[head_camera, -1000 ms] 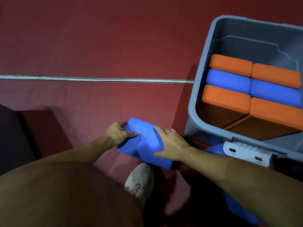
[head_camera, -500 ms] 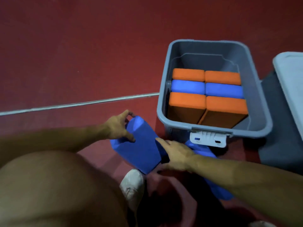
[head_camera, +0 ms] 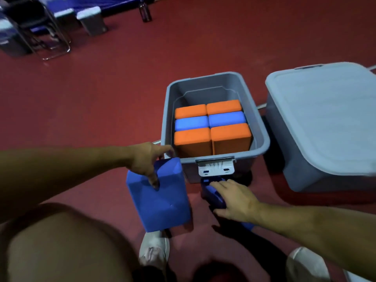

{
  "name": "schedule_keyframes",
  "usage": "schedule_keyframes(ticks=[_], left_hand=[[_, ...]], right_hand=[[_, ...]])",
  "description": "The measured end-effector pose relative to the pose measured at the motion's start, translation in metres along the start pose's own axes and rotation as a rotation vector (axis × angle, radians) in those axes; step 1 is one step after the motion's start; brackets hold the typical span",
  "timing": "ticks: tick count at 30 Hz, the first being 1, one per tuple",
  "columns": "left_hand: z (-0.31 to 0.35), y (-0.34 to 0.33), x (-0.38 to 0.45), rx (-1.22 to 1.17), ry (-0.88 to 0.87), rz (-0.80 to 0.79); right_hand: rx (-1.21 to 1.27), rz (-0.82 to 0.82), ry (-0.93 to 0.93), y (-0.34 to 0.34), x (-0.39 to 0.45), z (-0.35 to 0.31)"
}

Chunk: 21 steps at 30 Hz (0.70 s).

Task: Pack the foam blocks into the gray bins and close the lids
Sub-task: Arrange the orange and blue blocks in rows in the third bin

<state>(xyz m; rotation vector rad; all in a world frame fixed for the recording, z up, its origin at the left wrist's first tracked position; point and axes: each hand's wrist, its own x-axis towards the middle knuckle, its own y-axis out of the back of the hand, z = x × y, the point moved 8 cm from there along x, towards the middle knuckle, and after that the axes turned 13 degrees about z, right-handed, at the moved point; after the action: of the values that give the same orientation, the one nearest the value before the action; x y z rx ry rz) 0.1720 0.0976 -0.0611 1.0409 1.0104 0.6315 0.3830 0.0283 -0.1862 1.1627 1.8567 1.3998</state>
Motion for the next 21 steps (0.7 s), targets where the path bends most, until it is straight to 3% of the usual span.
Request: schedule_keyframes(ticks=[6,21], left_hand=[[0.035,-0.013,0.015,-0.020,-0.061,0.089],[0.042,-0.038,0.032,0.023,-0.109,0.010]], right_hand=[[0.002,-0.005,-0.172,0.005,-0.006,0.030],[-0.116,-0.307,-0.323,-0.033,-0.049,0.070]])
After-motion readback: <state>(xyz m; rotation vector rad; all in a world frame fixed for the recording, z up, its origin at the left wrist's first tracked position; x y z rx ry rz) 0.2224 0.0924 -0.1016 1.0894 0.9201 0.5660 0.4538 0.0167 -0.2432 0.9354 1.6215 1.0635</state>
